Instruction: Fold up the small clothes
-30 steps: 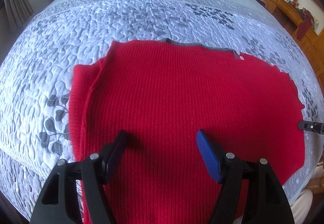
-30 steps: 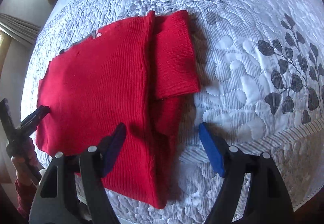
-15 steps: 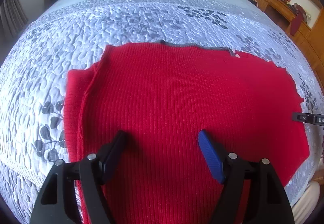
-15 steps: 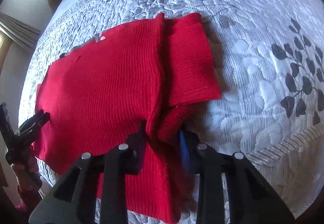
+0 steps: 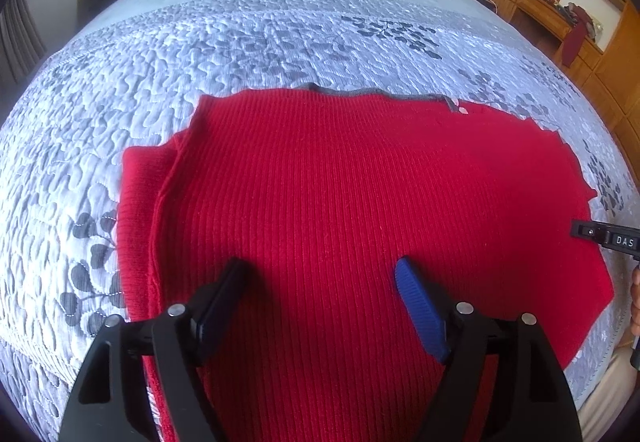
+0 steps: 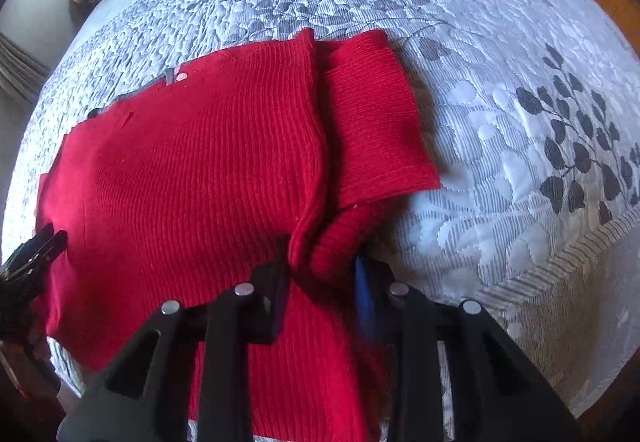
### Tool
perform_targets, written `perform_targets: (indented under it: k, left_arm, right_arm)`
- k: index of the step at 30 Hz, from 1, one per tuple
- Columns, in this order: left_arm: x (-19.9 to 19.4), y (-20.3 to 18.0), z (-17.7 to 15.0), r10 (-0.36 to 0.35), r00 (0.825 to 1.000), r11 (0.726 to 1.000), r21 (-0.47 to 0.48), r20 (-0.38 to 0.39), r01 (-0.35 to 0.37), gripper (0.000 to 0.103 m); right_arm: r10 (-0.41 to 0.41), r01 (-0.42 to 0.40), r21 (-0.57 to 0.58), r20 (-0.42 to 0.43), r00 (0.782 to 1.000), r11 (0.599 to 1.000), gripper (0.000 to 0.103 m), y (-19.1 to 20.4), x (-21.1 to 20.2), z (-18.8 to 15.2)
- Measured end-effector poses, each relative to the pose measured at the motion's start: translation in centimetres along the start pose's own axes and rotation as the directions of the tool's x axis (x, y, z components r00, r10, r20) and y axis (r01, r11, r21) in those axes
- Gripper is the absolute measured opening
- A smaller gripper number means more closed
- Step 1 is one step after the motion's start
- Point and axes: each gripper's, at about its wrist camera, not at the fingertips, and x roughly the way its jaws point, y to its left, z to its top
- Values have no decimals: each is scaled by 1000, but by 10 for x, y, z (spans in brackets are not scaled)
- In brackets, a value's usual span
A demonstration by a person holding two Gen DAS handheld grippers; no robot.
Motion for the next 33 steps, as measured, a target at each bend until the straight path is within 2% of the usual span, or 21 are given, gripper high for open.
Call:
perform_targets:
  k: [3, 10, 17, 22, 28, 33]
  left_arm:
    - [0, -1, 0, 4, 1000, 1000, 2, 3, -4, 79]
    - [2, -1, 0, 2, 1000, 1000, 5, 6, -2, 79]
    - [3, -1, 0, -6, 1000, 1000, 13, 3, 6, 80]
    - [6, 2, 2, -25, 1000, 1000, 14, -4, 25, 82]
    - [4, 8, 6, -75, 997, 997, -7, -31, 75, 83]
    - [-1, 14, 9, -118, 991, 993, -23, -56, 116, 83]
  right_arm:
    - [-25, 25, 8, -4, 1000, 1000, 28, 2, 2, 1]
    - [19, -18, 63, -12, 1000, 998, 28, -6, 5, 3]
    - [10, -2, 115, -71, 997, 993, 24, -5, -6, 9]
    - [-48, 56, 85, -92, 995, 995, 18, 8, -21, 13]
    - [-91, 100, 79, -109, 990, 992, 16, 23, -36, 26]
    - [-146, 149, 25, -104, 984, 988, 15, 50, -52, 39]
